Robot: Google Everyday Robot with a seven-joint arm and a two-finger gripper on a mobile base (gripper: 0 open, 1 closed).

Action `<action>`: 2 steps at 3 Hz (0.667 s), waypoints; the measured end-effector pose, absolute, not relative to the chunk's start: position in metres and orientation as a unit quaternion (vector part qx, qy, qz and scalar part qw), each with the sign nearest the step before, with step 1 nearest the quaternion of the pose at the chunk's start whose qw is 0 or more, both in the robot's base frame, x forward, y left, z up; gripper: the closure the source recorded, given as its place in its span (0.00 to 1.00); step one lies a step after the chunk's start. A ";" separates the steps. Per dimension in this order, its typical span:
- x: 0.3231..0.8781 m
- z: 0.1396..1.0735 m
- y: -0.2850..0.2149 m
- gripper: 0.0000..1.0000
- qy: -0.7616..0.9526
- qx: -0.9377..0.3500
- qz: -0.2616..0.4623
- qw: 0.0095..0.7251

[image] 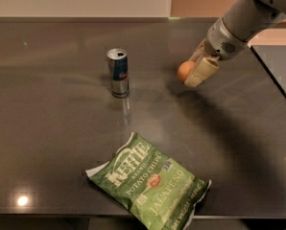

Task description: Move orange near redbull can

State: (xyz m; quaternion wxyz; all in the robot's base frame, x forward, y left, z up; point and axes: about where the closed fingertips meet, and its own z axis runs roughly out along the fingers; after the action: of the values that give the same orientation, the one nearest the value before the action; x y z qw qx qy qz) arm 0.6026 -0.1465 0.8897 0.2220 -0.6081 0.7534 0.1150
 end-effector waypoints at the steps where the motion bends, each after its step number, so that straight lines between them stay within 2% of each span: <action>1: 0.598 0.892 -0.111 1.00 0.732 -0.632 0.125 0.223; 2: 0.592 0.883 -0.086 1.00 0.718 -0.648 0.130 0.220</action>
Offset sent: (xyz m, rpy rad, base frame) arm -0.0198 0.0883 -0.0182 0.0089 -0.0026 0.1608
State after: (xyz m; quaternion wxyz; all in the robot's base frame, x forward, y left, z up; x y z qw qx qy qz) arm 0.5918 -0.0864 0.8827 0.2204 -0.6477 0.7177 0.1297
